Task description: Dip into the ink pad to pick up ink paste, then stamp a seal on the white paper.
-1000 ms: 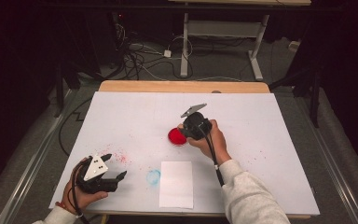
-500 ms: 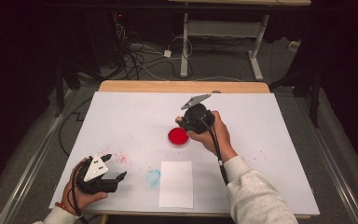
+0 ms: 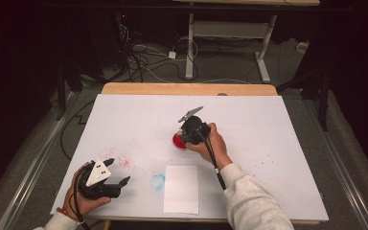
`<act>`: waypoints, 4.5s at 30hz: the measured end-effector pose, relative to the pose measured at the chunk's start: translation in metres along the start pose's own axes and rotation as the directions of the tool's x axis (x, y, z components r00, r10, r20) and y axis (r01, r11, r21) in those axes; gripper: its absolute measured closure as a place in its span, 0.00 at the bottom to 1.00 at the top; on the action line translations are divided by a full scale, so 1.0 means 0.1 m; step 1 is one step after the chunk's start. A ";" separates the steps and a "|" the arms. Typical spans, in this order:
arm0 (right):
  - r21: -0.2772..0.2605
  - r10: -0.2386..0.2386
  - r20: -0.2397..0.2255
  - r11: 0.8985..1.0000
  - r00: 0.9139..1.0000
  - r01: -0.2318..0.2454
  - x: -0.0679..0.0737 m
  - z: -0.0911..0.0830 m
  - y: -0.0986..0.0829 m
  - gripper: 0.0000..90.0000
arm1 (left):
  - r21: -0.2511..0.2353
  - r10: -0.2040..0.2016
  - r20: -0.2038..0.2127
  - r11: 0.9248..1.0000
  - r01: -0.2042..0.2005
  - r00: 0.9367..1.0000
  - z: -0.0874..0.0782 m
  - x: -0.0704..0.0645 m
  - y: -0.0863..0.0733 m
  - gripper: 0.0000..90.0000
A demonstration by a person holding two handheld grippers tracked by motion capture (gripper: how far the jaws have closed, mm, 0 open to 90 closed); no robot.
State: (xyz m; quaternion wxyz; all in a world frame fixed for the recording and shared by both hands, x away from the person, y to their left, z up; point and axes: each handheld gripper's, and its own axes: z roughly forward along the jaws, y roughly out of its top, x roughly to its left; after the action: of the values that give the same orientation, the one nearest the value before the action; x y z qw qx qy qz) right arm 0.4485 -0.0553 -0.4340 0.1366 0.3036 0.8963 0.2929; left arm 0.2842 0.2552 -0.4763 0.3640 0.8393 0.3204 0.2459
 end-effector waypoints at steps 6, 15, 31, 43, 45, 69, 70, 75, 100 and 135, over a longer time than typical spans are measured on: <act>0.056 -0.020 0.000 0.998 1.000 0.020 0.03 0.16 -0.03 0.85 | 0.002 0.001 0.011 1.000 -0.001 1.000 0.00 -0.01 0.00 0.20; 0.058 -0.002 -0.010 0.998 1.000 0.002 0.01 0.19 -0.05 0.85 | 0.006 0.007 0.013 1.000 -0.007 1.000 0.01 -0.01 0.00 0.20; 0.009 0.024 0.001 1.000 1.000 -0.024 0.03 0.19 -0.13 0.85 | 0.010 0.012 0.011 1.000 -0.012 1.000 0.02 -0.02 0.01 0.20; 0.026 -0.003 0.033 1.000 0.999 0.002 0.08 0.20 -0.10 0.85 | 0.015 0.016 0.008 1.000 -0.016 1.000 0.02 -0.04 0.01 0.20; 0.026 -0.001 0.025 1.000 1.000 0.000 0.06 0.19 -0.10 0.85 | 0.013 0.013 0.008 1.000 -0.013 1.000 0.02 -0.04 0.01 0.20; -0.099 0.017 0.081 0.995 0.997 -0.009 -0.14 -0.48 0.12 0.85 | 0.012 0.009 0.008 1.000 -0.009 1.000 0.02 -0.03 0.01 0.20; -0.099 0.018 0.082 0.995 0.996 -0.010 -0.14 -0.48 0.12 0.85 | 0.013 0.010 0.008 1.000 -0.010 1.000 0.02 -0.03 0.01 0.20; -0.087 0.016 0.079 0.996 0.997 -0.009 -0.14 -0.46 0.11 0.85 | 0.015 0.010 0.010 1.000 -0.010 1.000 0.03 -0.03 0.01 0.20; 0.074 0.007 0.047 0.997 0.999 -0.010 -0.09 0.12 -0.11 0.85 | 0.025 0.010 0.012 1.000 -0.011 1.000 0.03 -0.01 -0.01 0.20; -0.049 0.001 0.036 0.999 0.999 0.001 -0.06 -0.12 -0.16 0.85 | 0.027 0.004 0.017 1.000 -0.004 1.000 0.05 0.00 -0.01 0.20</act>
State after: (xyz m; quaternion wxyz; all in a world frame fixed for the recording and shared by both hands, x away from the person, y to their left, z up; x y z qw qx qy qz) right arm 0.4408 -0.0745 -0.4340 0.1600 0.3055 0.8863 0.3091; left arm 0.2869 0.2537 -0.4801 0.3549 0.8469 0.3188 0.2350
